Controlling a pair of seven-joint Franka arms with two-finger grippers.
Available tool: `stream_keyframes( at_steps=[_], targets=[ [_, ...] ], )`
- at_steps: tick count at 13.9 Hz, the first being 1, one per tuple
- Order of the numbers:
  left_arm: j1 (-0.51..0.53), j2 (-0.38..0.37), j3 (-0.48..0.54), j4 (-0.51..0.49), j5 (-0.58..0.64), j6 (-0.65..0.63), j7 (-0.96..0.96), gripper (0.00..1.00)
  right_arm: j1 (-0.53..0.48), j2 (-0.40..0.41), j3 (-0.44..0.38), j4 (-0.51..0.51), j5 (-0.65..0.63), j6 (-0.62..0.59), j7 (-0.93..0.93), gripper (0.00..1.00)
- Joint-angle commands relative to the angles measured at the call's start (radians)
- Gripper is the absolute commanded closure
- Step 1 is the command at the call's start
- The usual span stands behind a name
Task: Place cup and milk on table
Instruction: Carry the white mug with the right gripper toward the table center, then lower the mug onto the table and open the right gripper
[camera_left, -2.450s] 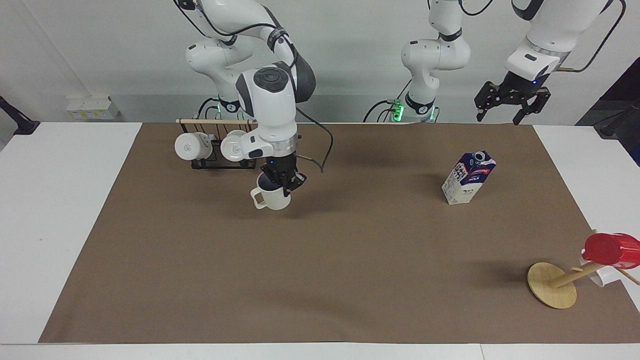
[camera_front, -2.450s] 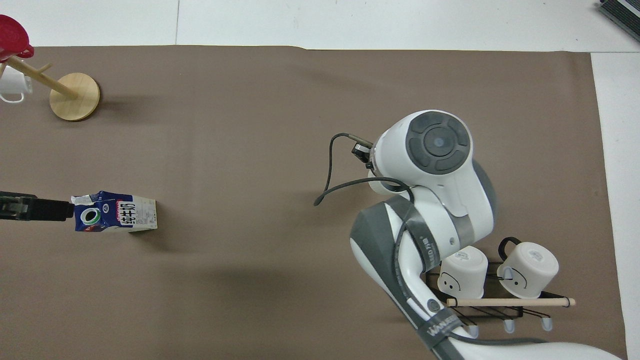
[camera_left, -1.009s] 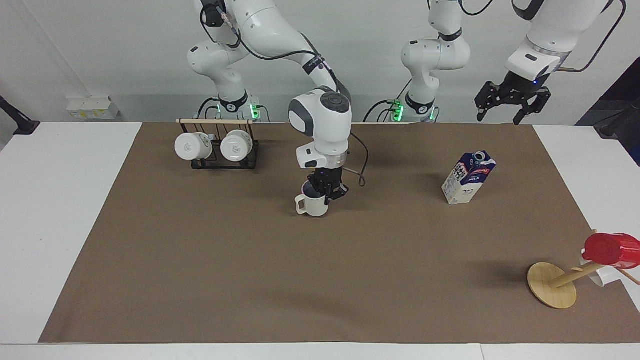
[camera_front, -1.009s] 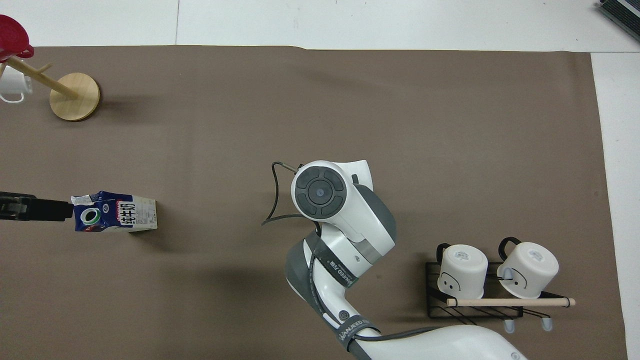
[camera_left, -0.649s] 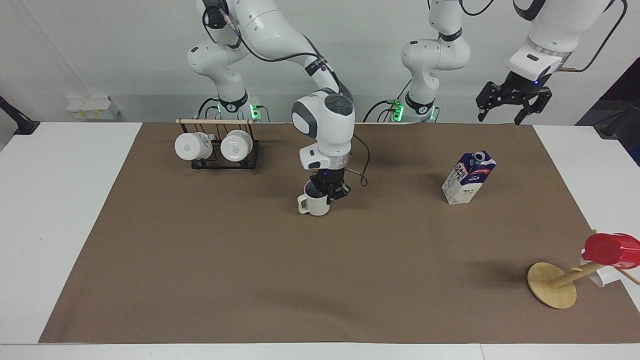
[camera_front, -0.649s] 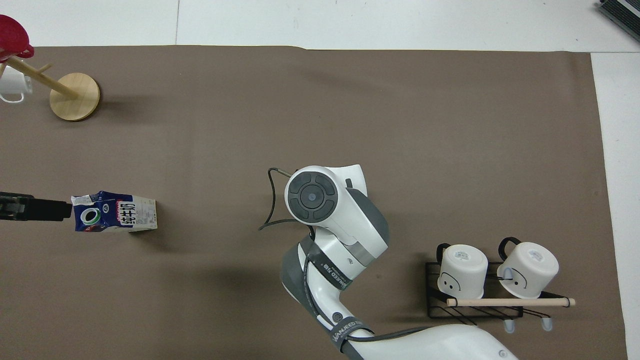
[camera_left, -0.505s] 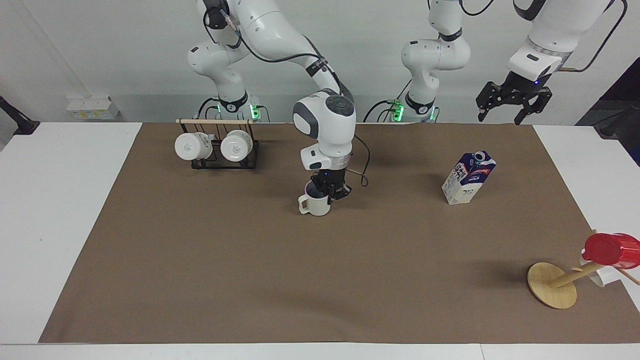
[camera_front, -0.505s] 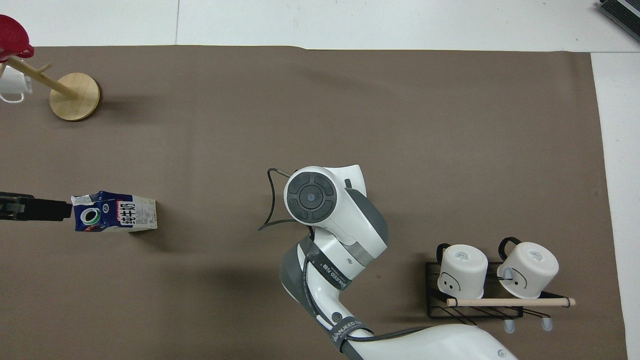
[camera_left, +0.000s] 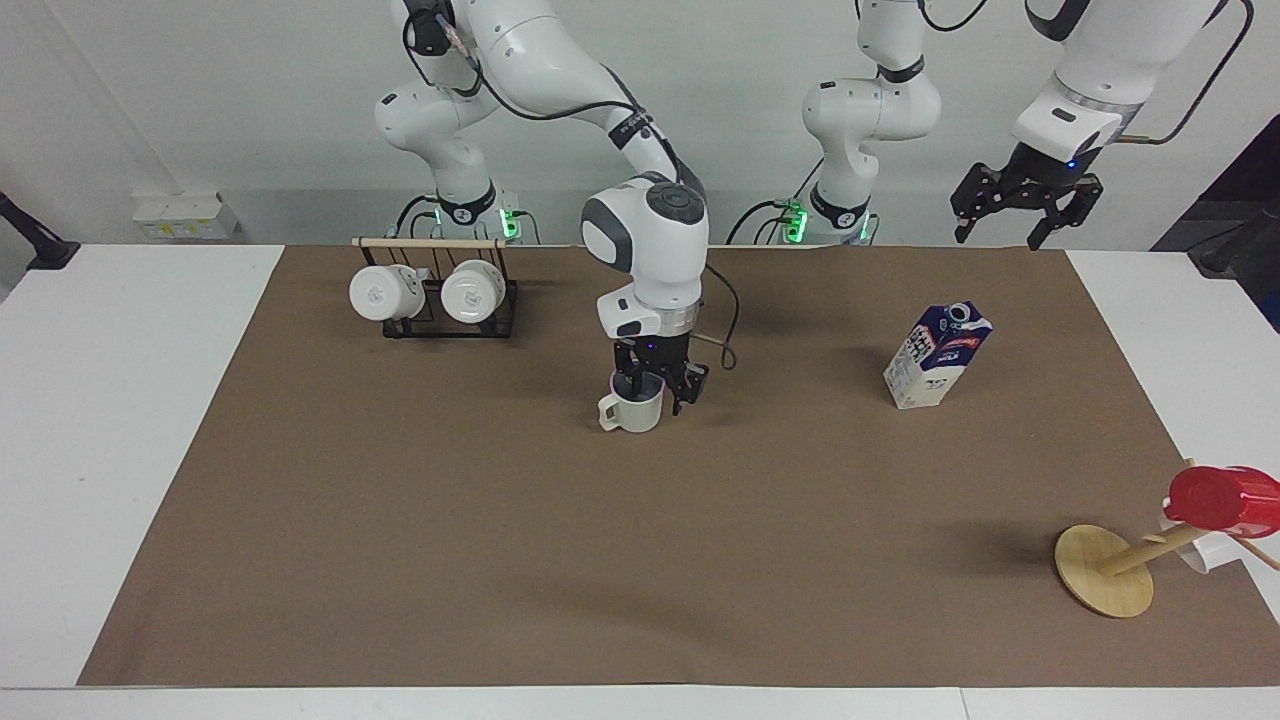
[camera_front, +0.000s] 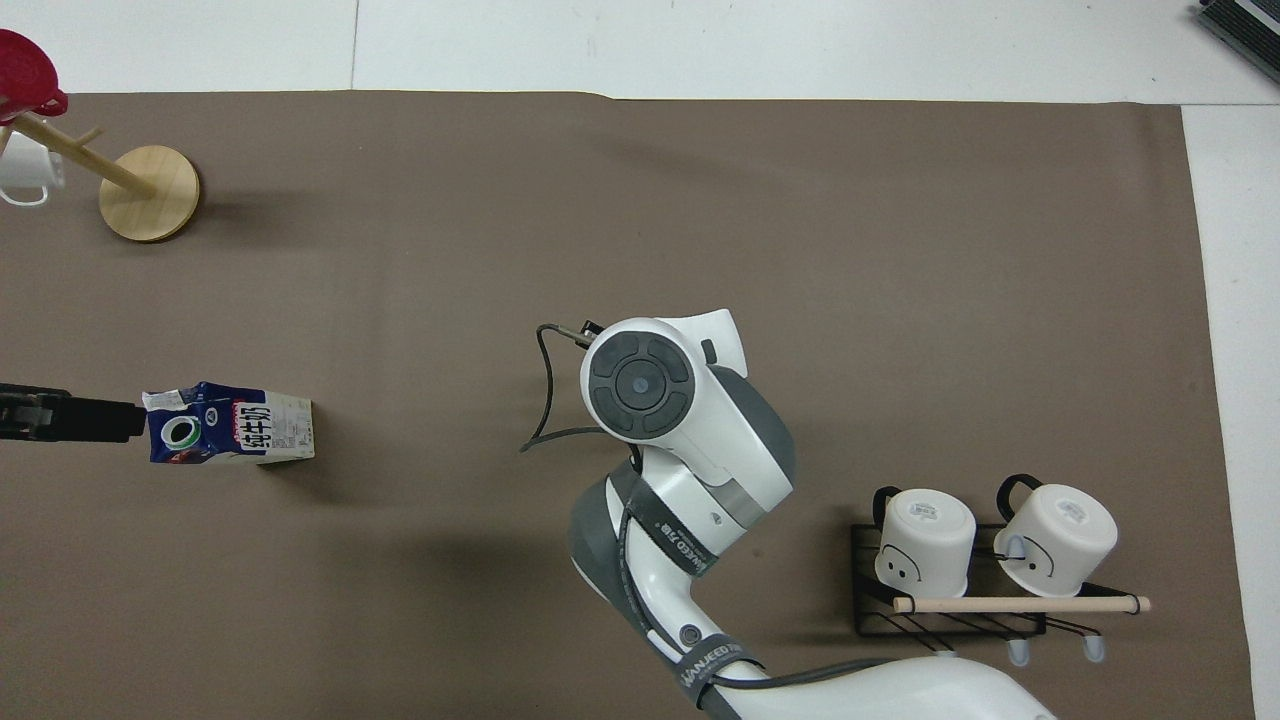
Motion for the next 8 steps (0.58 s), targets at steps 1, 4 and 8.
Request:
stream_keyframes(
  at_steps=[1,4,8],
  targets=[
    [-0.006,0.003,0.008,0.013,0.02,0.009,0.004,0.0,-0.055,-0.105,0.01,-0.015,0.01,-0.072,-0.126,0.0],
    [-0.006,0.005,0.008,0.002,0.02,0.029,0.0,0.0,-0.124,-0.201,0.008,-0.015,0.068,-0.171,-0.325,0.0],
    [-0.005,0.005,0.008,-0.058,0.02,0.037,-0.002,0.0,-0.222,-0.295,0.008,-0.024,0.093,-0.302,-0.529,0.0]
  ],
)
